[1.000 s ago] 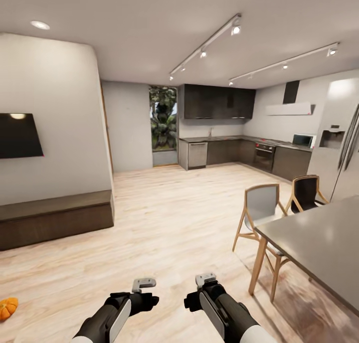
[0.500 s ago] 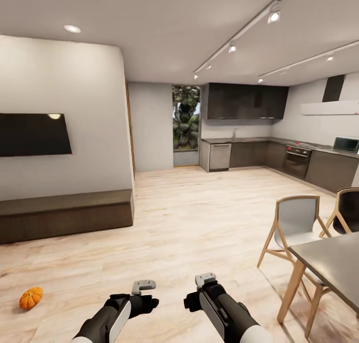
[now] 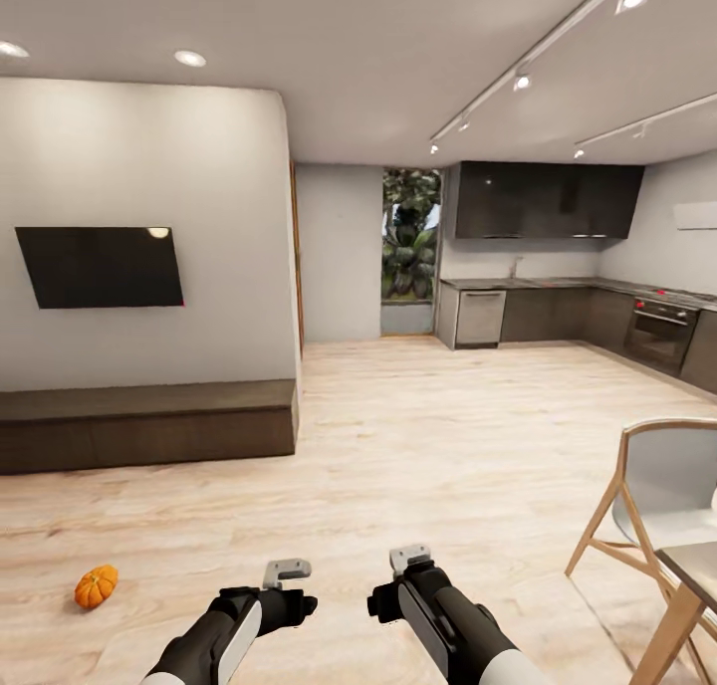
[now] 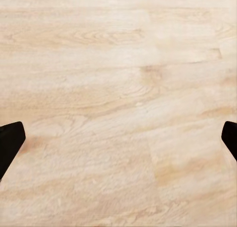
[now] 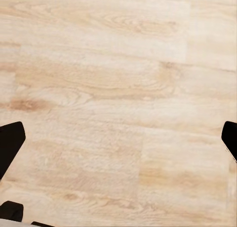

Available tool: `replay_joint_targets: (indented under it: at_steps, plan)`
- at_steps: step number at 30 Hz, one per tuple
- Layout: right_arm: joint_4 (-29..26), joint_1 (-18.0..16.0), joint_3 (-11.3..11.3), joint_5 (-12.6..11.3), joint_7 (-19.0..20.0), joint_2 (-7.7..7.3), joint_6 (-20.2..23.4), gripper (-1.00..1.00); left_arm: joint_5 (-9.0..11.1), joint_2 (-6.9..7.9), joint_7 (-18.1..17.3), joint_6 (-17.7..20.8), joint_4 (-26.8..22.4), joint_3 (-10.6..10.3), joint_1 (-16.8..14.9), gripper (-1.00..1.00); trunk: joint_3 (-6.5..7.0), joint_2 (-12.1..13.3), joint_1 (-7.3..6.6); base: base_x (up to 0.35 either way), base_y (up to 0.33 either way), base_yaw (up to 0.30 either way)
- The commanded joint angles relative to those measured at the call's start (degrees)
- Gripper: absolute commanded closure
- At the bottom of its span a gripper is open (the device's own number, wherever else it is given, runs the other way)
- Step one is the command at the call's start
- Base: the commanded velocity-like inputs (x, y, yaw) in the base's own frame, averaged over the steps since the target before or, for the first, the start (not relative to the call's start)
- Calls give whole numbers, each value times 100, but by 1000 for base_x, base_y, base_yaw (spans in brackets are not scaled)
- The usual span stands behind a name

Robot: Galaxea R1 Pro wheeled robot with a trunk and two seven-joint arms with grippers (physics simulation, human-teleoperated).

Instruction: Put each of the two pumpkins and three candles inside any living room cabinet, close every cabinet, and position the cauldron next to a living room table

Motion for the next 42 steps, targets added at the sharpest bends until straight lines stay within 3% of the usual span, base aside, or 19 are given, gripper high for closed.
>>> replay_joint_targets:
  at_steps: [1,22,42]
  plan:
    - [-6,-4,12,-60,-53,0,17,-100,59,3,15,31,-8,-17,-3,-100,-8,-5,3,280,-36,45]
    - [-6,-4,12,-60,-44,0,20,-100,60,3,15,30,-8,-18,-3,-100,-8,-5,3,291,-35,18]
    - [-6,-4,12,-60,-45,0,15,-100,60,3,15,30,-8,-19,-3,-100,-8,-5,3,322,-31,169]
